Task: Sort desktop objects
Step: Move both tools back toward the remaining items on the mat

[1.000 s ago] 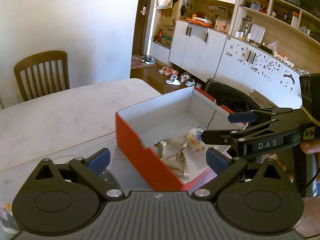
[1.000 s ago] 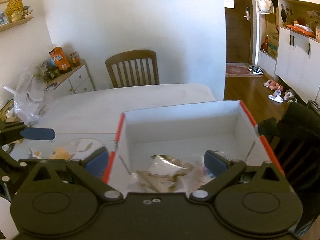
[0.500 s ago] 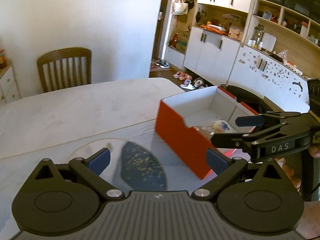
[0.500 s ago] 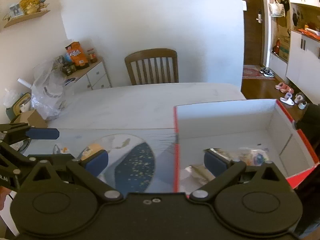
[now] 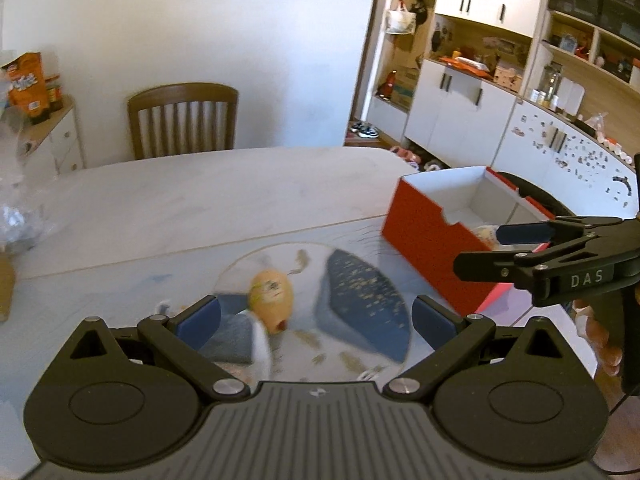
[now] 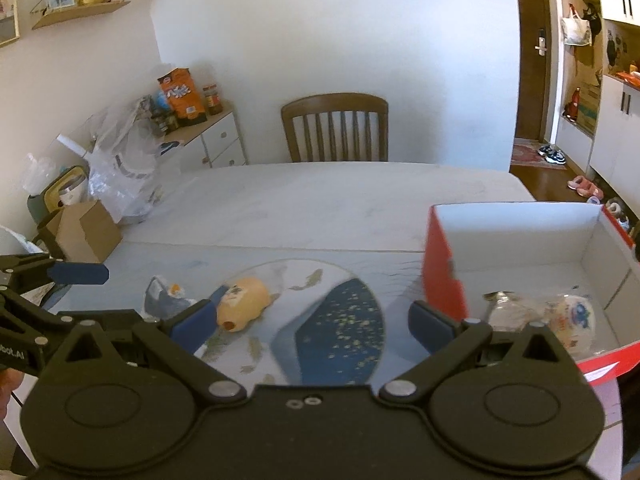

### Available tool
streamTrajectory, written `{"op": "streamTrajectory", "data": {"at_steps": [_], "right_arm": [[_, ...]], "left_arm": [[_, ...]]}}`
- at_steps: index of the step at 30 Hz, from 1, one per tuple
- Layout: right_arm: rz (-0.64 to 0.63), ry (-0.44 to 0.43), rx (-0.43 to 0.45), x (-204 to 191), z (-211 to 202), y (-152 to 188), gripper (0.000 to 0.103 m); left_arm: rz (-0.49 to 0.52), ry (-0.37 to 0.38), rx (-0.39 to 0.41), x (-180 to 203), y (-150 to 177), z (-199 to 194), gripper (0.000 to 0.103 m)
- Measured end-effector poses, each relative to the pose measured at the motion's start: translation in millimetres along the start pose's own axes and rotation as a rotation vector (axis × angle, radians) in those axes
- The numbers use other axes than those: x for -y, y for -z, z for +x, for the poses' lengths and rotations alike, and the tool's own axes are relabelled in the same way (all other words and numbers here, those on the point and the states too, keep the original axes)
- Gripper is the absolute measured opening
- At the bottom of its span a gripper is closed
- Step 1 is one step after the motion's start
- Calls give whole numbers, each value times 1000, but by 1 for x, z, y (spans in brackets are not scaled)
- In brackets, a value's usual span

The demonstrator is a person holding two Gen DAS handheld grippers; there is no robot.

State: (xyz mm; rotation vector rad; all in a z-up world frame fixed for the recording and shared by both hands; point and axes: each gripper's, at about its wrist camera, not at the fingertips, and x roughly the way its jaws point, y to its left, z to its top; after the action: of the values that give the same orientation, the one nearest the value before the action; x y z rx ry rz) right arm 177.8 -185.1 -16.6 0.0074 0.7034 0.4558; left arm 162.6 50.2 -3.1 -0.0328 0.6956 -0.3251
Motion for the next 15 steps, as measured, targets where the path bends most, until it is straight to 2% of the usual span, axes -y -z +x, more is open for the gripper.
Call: {"op": "streamTrajectory", "data": {"at_steps": [9,15], "right_arm": [[-26,-6,-28,-32,17,7,102],[-32,-1,-46,-44,29,12,102]], "left_arm": [[-39,-50,-5,-37,27,-12,102],[-54,-65,-42,-52,44,-8,102]]}}
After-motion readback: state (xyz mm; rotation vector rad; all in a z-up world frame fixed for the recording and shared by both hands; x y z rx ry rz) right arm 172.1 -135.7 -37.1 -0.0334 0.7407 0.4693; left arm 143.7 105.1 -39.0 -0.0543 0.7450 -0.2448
